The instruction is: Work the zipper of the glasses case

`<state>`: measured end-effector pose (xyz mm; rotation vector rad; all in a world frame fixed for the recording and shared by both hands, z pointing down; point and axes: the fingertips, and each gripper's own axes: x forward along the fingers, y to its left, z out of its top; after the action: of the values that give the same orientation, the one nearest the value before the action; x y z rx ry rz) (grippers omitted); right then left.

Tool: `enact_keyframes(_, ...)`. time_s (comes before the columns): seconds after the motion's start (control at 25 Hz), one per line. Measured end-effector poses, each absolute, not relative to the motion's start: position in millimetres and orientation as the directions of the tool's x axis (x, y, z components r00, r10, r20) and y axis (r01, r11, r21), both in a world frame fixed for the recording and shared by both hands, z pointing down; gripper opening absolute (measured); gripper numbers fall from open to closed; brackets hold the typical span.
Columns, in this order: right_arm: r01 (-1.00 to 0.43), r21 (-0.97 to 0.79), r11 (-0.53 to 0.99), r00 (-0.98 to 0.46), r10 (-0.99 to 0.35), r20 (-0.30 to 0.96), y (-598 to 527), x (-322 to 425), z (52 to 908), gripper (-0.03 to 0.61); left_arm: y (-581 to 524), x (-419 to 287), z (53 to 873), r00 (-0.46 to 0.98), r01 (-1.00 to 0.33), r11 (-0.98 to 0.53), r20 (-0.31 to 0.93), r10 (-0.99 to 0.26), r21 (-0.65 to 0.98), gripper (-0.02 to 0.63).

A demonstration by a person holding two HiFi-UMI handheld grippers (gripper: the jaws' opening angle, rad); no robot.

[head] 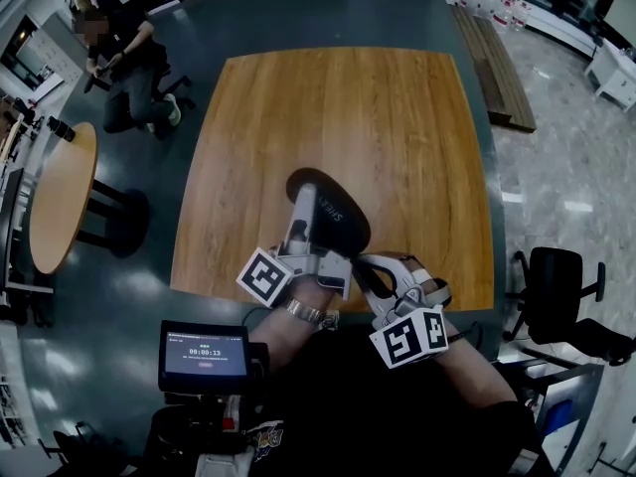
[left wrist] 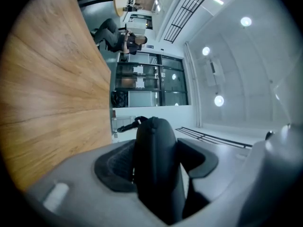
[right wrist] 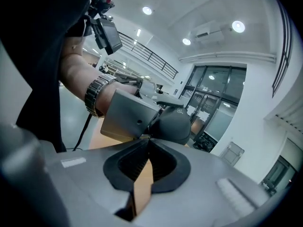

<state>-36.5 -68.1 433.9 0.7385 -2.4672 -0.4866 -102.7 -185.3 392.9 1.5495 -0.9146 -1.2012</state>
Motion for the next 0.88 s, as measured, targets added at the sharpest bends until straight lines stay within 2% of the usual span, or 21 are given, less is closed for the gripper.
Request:
enact_keyframes(0.32,-0.452,0.378,0.807,-0.729,-0.579,0.364,-72,-31,433,0.003,-185,-101,391,0.308,0.03,-0.328,-0.321,-0.896,0.944,0.276)
enact_keyframes(0.48,-0.552,0.297,0.779,-0.702,-0.626,0.338,-85,-8,434,0.003,-179,-102,393,0.362,-0.012,-0.379,-0.349,-0.864,0.925,0.285)
enact_keyframes(0.64,-0.662,0.118,0.741,-0.685,-0.661,0.308,-98,18,443,0.003,-166,-89,402,0.458,-0.026,-0.408,-0.352,-0.816,0.913,0.293)
enact_keyframes(0.76,-0.704,-0.02,0.71,-0.675,-0.661,0.328,-108,35,463,0.003,-160,-81,428,0.524,-0.067,-0.364,-0.278,-0.805,0.929,0.295)
enact_keyframes(0.88,-0.714,-0.118,0.69,-0.669,-0.622,0.407,-110,42,506,0.003,-161,-77,480,0.551,-0.084,-0.212,-0.132,-0.824,0.974,0.301)
